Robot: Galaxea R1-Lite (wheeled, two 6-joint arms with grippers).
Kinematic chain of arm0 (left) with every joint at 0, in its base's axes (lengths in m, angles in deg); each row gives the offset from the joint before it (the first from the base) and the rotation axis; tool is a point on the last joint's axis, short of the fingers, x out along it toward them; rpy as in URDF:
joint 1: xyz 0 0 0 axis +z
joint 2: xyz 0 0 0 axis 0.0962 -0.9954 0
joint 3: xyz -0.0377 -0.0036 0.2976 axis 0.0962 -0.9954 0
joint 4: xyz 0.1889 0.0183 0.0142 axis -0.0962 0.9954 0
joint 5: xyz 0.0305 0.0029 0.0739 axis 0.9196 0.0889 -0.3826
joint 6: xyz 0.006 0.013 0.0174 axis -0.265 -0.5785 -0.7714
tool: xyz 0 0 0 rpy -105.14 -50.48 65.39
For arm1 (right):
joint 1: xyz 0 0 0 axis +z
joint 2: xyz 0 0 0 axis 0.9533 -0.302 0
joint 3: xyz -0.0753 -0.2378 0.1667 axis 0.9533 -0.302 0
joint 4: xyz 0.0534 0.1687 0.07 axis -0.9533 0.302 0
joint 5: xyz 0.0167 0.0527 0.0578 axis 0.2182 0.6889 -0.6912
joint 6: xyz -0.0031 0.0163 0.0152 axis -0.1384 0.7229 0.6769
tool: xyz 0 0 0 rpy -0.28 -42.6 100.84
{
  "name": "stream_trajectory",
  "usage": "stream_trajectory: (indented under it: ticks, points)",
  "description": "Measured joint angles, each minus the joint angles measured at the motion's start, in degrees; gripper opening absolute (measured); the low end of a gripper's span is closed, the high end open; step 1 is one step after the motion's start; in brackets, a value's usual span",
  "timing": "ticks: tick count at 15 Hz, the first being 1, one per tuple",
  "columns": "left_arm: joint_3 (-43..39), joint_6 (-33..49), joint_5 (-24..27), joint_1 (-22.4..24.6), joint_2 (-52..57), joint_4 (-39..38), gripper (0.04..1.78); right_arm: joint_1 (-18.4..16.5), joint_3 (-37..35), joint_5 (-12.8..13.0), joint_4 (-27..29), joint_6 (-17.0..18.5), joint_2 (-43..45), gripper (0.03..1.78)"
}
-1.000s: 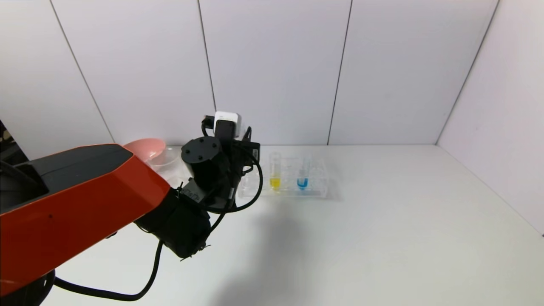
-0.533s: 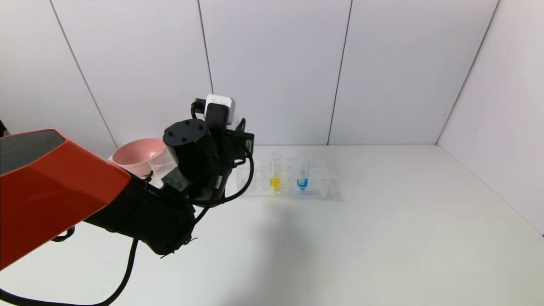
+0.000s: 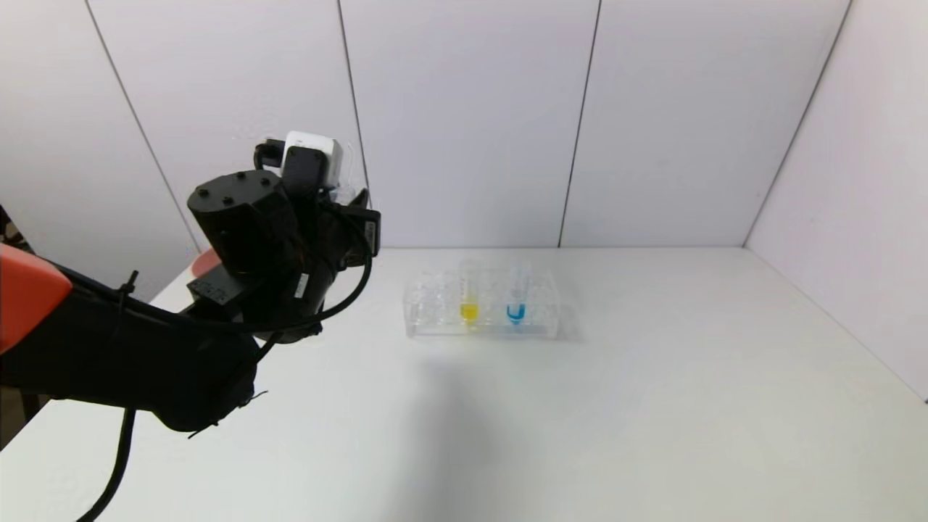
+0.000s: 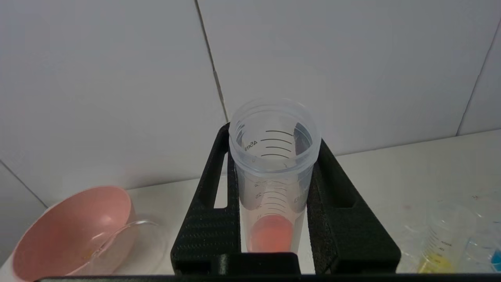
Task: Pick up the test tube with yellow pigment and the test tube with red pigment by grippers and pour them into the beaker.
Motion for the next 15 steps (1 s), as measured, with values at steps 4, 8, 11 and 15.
stream_trajectory:
  ticks: [4,8,11,15]
  points:
    - [-1.50,-0.04,0.67,4.97,2.49,0.77,0.49,0.00,0.00,0.04,0.00,0.02,0.00,1.70]
    - [-3.28,0.05,1.88,10.15,5.13,3.08,0.49,0.00,0.00,0.02,0.00,0.00,0.00,1.70]
    - [-3.40,0.33,4.58,14.84,6.57,5.42,0.49,0.00,0.00,0.02,0.00,0.00,0.00,1.70]
    - [-3.17,0.61,7.91,21.15,7.03,5.62,0.49,0.00,0.00,0.00,0.00,0.00,0.00,1.70]
